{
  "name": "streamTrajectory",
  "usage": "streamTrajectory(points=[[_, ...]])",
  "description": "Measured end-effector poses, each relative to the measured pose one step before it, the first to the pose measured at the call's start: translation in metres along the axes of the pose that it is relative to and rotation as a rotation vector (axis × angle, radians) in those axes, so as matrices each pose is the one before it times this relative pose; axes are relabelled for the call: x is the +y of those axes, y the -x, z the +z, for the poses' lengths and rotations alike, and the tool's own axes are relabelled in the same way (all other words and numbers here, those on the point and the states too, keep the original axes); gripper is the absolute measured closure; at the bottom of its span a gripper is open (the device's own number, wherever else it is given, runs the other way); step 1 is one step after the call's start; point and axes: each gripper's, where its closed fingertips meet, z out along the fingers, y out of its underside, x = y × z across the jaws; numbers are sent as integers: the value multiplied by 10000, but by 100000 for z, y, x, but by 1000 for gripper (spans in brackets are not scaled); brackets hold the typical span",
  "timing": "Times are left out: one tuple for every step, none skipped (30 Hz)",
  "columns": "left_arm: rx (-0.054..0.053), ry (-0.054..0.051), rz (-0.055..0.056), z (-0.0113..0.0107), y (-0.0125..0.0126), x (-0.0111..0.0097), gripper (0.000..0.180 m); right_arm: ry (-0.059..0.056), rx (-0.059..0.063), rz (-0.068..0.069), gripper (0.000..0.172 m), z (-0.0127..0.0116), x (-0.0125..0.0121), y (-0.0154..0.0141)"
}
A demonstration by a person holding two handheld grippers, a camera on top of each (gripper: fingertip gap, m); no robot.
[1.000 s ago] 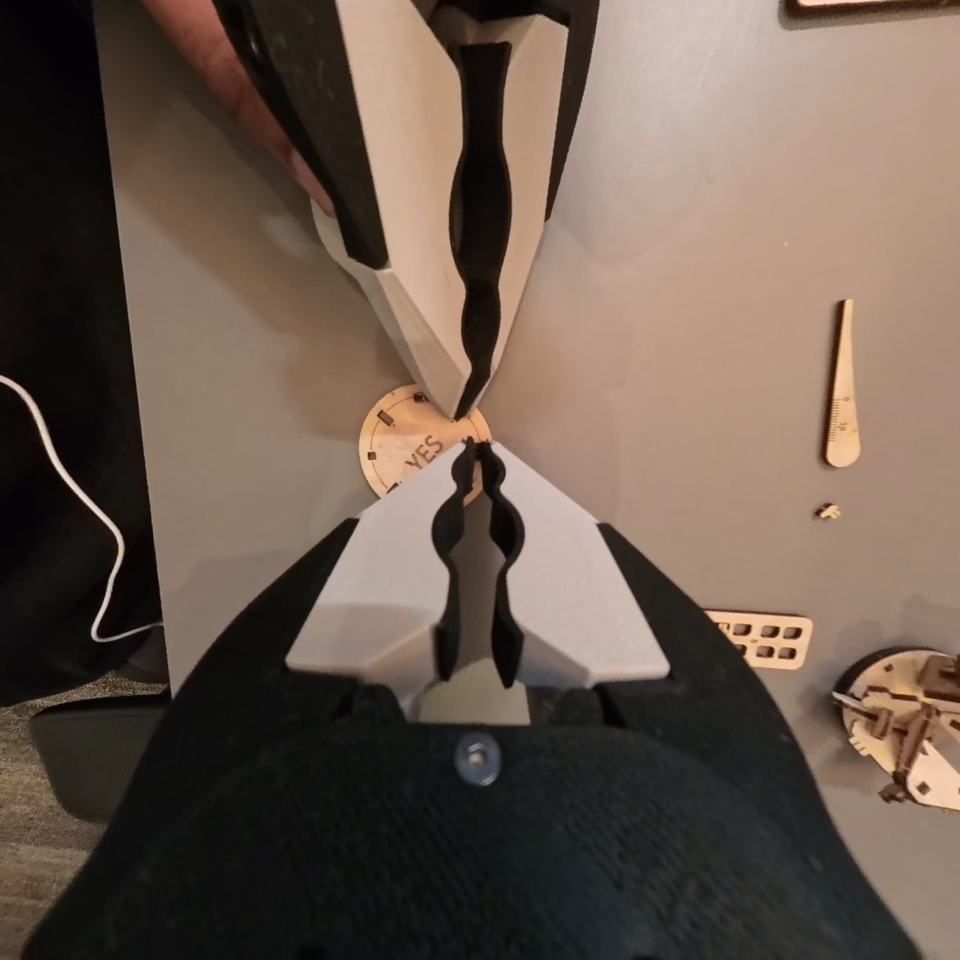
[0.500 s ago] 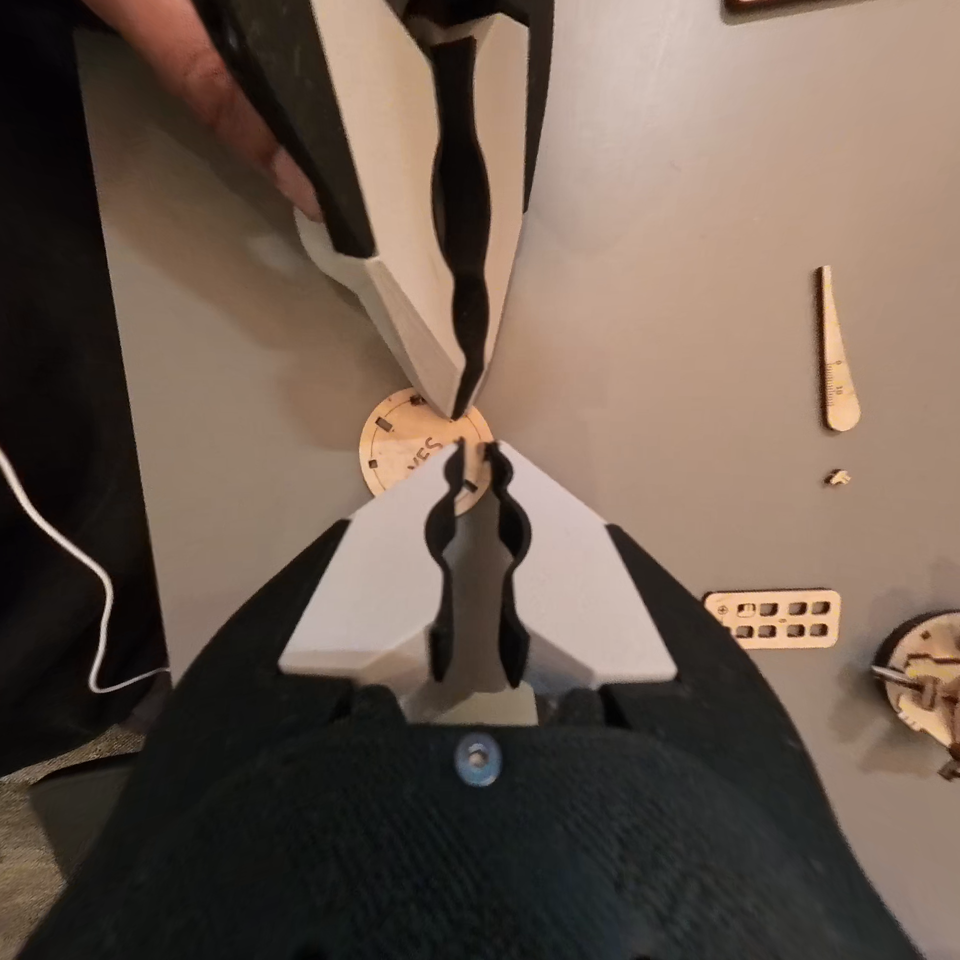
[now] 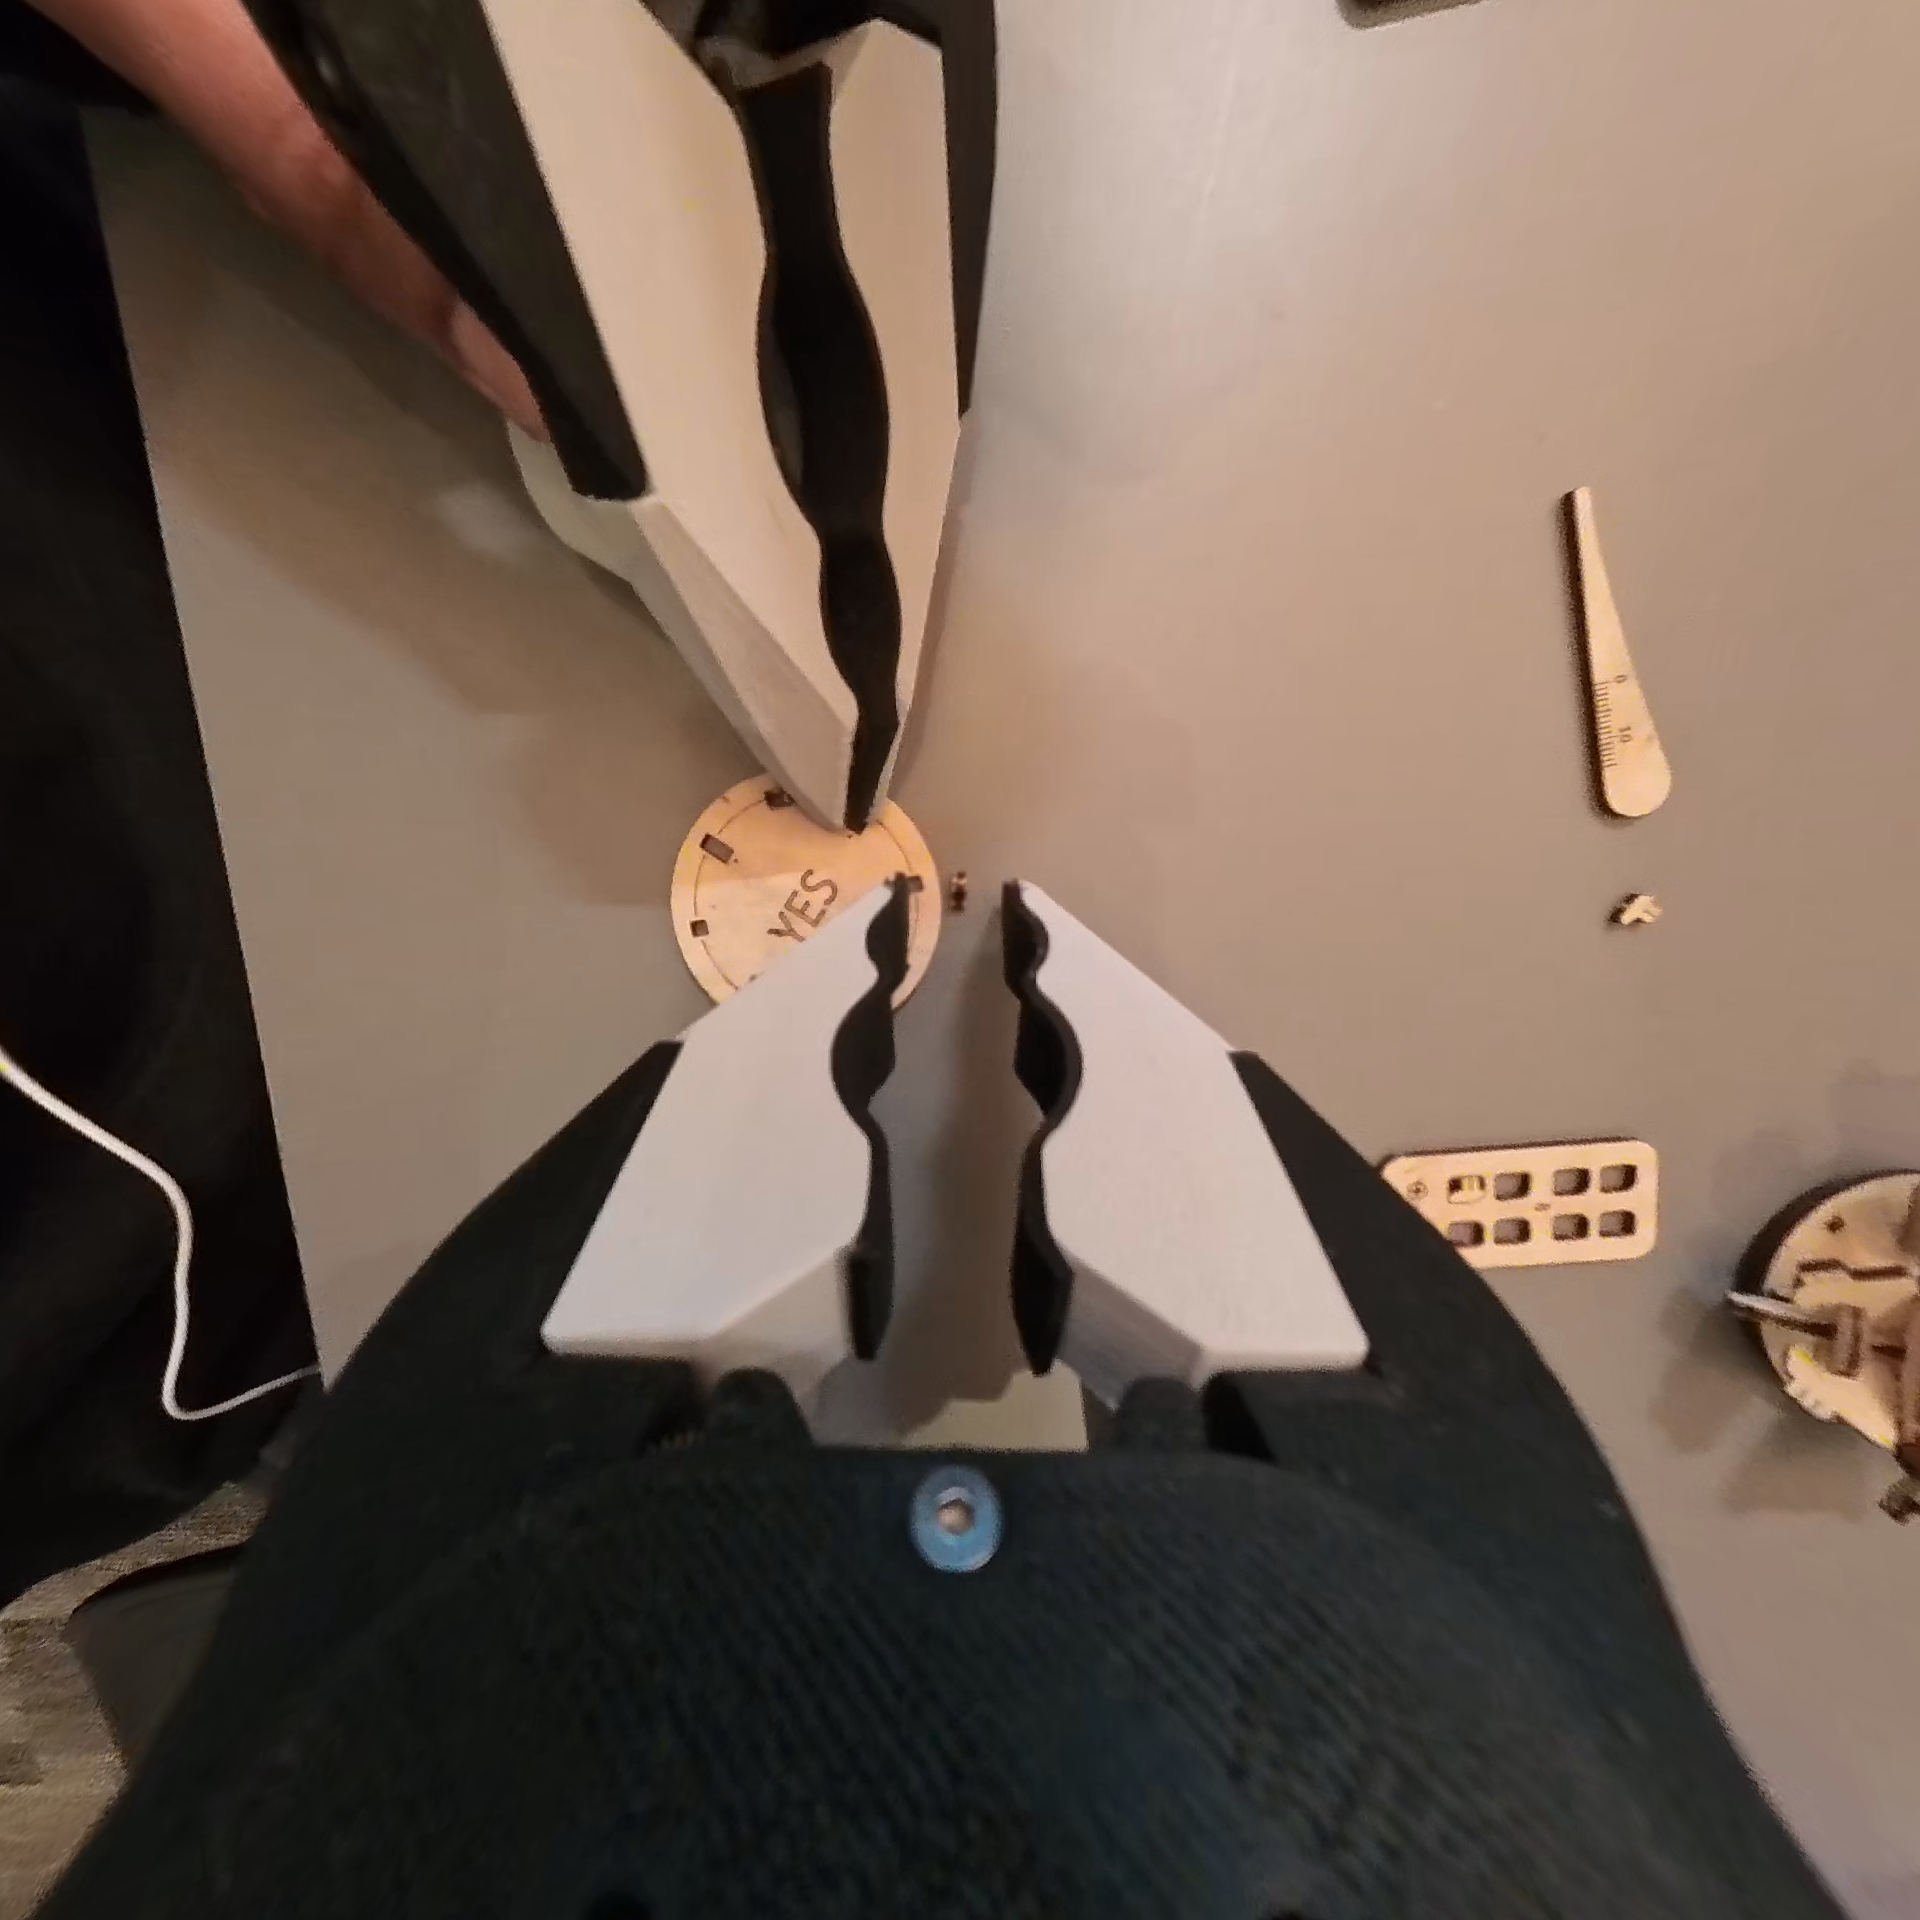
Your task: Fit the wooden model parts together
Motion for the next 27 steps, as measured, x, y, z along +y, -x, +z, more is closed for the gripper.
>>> streamTrajectory(points=[[14,-2,-3,4,-8,-4,180,-75,-156,137,157,100,-90,16],[22,1,-8,-6,-21,4,180,-76,-162,171,158,71,-94,22],[25,-3,-10,-15,-17,-3,180,-82,-118,191,163,58,-83,-38],[20,-4,-8,2,-10,3,180,-84,-115,203,167,44,-69,-24],[18,-6,-1,-7,-17,-10,180,-109,-61,255,170,16,-103,-104],[11,-7,2,-4,-12,-5,180,-78,-57,242,171,-15,-49,-95],[-2,-5,12,4,-9,0,180,-49,-59,180,171,-22,19,-64],[-8,-4,19,-2,-3,-2,180,-102,-29,136,171,-47,-27,-58],[-1,-5,9,3,-13,2,180,-193,-13,124,171,-104,-138,-45],[1,-10,1,-15,-4,-10,180,-210,-30,151,172,-139,-175,-6],[0,-8,-2,-3,0,-7,180,-191,-32,168,171,-164,-147,-11],[-5,0,3,2,3,7,180,-151,6,149,171,-166,-75,-53],[-14,1,11,8,5,4,180,-89,71,111,171,-144,53,-119],[-9,1,10,6,4,-3,180,-44,116,75,171,-114,159,-134],[6,-2,1,4,-14,4,180,-38,55,75,171,-84,210,9],[11,-3,-4,-4,-3,0,180,-87,34,84,171,-72,168,81],[9,-2,-5,6,-10,3,180,-154,92,86,171,-111,83,37],[21,-7,-10,-2,-20,-6,180,-233,72,113,171,-172,-46,42],[30,-8,-15,-7,-21,-4,180,-357,-16,167,171,-266,-248,109],[34,-19,0,-15,-36,-19,180,-472,-85,271,171,-324,-423,122],[116,-66,38,-74,-164,-65,180,-573,-218,393,171,-340,-594,223],[164,-159,18,-166,-208,-177,180,-643,-385,493,171,-309,-687,380],[220,-265,-30,-274,-221,-310,180,-701,-493,554,171,-253,-782,453],[346,-382,21,-392,-415,-465,180,-724,-508,536,171,-193,-818,409],[346,-539,99,-533,-479,-680,180,-661,-486,440,171,-137,-766,315],[230,-648,150,-599,-370,-867,180,-545,-447,347,171,-74,-685,197],[132,-641,221,-578,-278,-916,180,-441,-408,270,171,-6,-620,112]])
